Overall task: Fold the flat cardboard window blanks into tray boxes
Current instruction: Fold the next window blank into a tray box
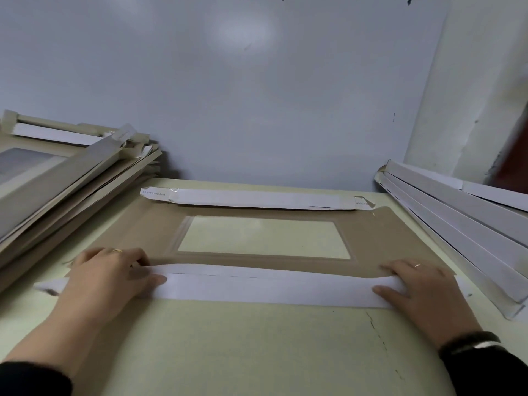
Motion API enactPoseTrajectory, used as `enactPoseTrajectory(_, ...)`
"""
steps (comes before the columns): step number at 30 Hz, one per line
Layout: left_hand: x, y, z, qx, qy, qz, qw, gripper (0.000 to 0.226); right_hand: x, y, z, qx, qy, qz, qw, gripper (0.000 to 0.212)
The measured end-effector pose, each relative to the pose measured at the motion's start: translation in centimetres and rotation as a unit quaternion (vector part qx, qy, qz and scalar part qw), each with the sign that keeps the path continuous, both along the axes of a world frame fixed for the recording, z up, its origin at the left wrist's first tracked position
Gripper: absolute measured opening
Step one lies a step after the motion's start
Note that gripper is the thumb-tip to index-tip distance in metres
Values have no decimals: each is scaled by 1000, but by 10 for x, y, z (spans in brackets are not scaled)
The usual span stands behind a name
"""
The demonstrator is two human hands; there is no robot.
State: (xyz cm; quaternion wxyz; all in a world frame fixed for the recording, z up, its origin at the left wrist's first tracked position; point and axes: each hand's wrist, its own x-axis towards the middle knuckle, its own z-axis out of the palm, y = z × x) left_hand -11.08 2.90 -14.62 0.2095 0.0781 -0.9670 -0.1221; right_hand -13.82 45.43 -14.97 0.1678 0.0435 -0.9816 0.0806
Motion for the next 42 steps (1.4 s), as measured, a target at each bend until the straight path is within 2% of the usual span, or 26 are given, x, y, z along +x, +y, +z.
enactPoseTrajectory(3,-5,6,-2,-63,-36,14,997,16,-2,-7,0,17,-14,49,999,31)
enactPoseTrajectory(5,-7,13,-5,-71,-52,19,996,29,0,-18,-2,19,-6,116,993,35)
enactPoseTrajectory(7,-9,29,-8,-62,-34,-47,996,48,1,-36,-3,8,-19,194,981,41)
enactPoseTrajectory(9,-10,54,-12,-40,-27,-169,984,60,-1,-58,-7,0,-36,263,964,43)
enactPoseTrajectory(12,-8,94,-20,-29,-43,-285,957,50,-2,-90,-13,22,-75,309,948,45)
enactPoseTrajectory(15,-10,117,-26,-9,-63,-317,946,43,-3,-106,-17,6,-86,327,941,47)
enactPoseTrajectory(19,-14,99,-24,22,-88,-310,946,46,-7,-87,-15,-35,-106,319,941,44)
enactPoseTrajectory(22,-11,68,-18,86,-108,-303,943,43,-9,-63,-11,-71,-119,299,944,44)
enactPoseTrajectory(25,-5,35,-13,148,-128,-272,942,42,-8,-38,-9,-95,-116,265,952,44)
enactPoseTrajectory(30,1,-13,-11,183,-134,-209,951,41,-6,-1,-7,-139,-116,201,963,41)
enactPoseTrajectory(33,4,-28,-10,190,-117,-186,957,29,-4,14,-8,-168,-106,164,966,36)
enactPoseTrajectory(35,3,-31,-9,195,-81,-163,964,15,-4,19,-7,-194,-83,143,967,25)
enactPoseTrajectory(37,2,-32,-9,173,-45,-145,973,16,-4,20,-5,-191,-50,136,971,10)
enactPoseTrajectory(40,2,-31,-6,139,-17,-125,982,8,-5,20,-2,-136,-13,108,985,23)
enactPoseTrajectory(42,2,-32,-6,131,-5,-91,987,17,-7,20,-2,-94,25,82,992,28)
